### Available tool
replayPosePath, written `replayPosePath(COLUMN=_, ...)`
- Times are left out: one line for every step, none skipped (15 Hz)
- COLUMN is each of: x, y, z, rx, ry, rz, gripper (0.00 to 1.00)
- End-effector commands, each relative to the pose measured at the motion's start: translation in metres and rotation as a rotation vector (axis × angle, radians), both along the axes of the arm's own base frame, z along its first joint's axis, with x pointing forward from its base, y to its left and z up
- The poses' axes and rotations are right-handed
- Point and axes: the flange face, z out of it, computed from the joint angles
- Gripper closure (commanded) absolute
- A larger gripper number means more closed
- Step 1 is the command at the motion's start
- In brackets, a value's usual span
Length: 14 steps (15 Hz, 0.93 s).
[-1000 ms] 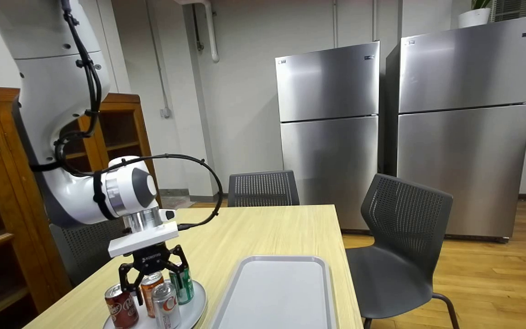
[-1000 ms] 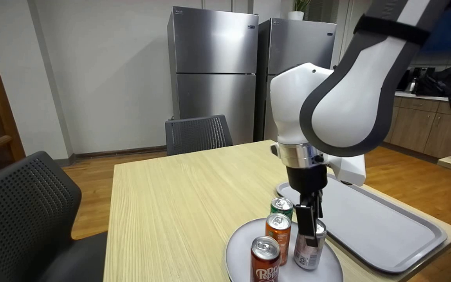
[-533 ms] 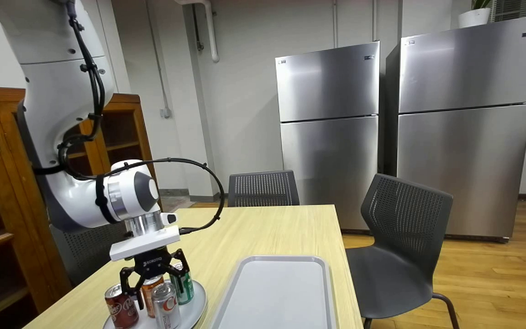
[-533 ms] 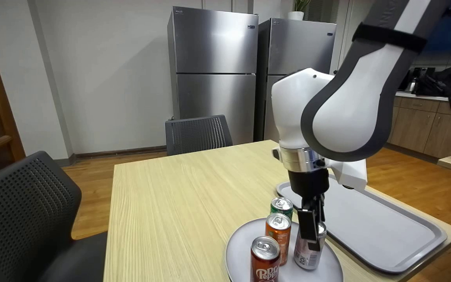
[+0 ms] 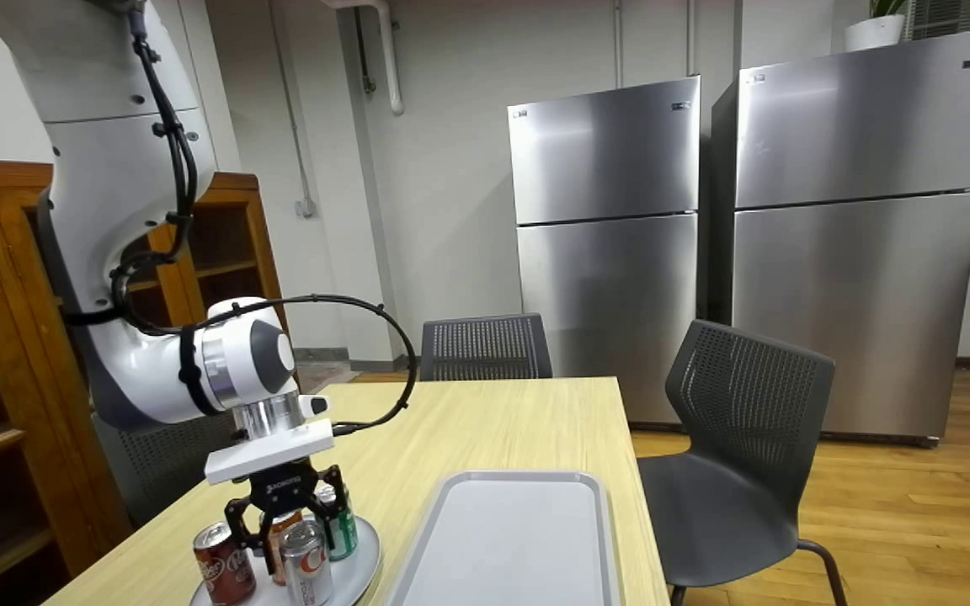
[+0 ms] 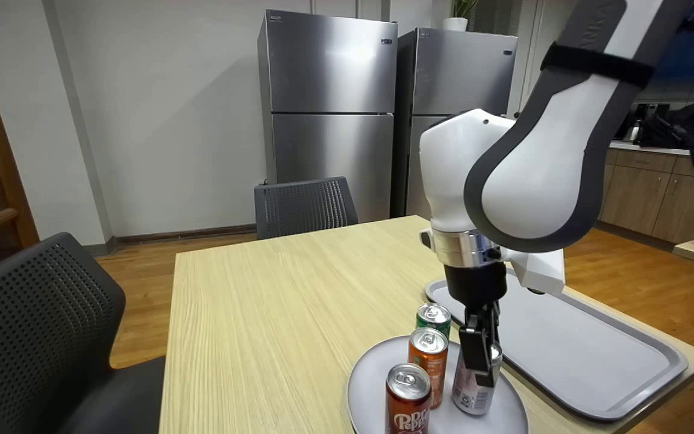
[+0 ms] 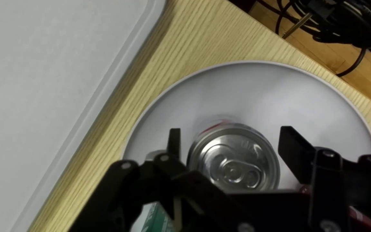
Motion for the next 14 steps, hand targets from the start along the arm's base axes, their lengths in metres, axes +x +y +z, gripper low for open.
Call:
replayPosePath(x=0.005, y=0.0, z=0.002, rx=-0.007, ry=-0.026, rz=-0.016, gripper=0.51)
replayPosePath(x=0.005, y=-0.001, z=0.002, rx=-0.007, ry=-0.027, rz=-0.018, gripper=0.59)
replayPosePath(x=0.005, y=-0.001, z=0.002, rx=-0.007, ry=-0.027, rz=-0.018, gripper=0.62)
replayPosePath(x=0.005, y=-0.001, z=0.002, rx=-0.007, ry=-0.027, rz=-0.019, gripper=0.62)
replayPosePath(x=0.005, y=-0.001, z=0.002, rx=-0.006, ry=-0.027, rz=-0.019, gripper=0.62)
replayPosePath(x=0.005, y=-0.001, z=0.002, rx=-0.004, ry=-0.026, rz=-0.022, gripper=0.62)
replayPosePath(x=0.004, y=0.0, z=0.004, rx=0.006, ry=-0.024, rz=-0.025, gripper=0.62)
replayPosePath(x=0.004, y=0.0, z=0.007, rx=0.013, ry=-0.025, rz=-0.027, gripper=0.62)
replayPosePath(x=0.005, y=0.0, z=0.01, rx=0.02, ry=-0.027, rz=-0.032, gripper=0.62)
replayPosePath(x=0.005, y=0.0, z=0.014, rx=0.027, ry=-0.029, rz=-0.041, gripper=0.62)
replayPosePath(x=0.006, y=0.0, z=0.016, rx=0.034, ry=-0.033, rz=-0.05, gripper=0.62)
replayPosePath(x=0.007, y=0.0, z=0.019, rx=0.043, ry=-0.036, rz=-0.072, gripper=0.62)
replayPosePath(x=0.008, y=-0.001, z=0.022, rx=0.056, ry=-0.036, rz=-0.089, gripper=0.62)
replayPosePath(x=0.009, y=-0.001, z=0.025, rx=0.064, ry=-0.039, rz=-0.104, gripper=0.62)
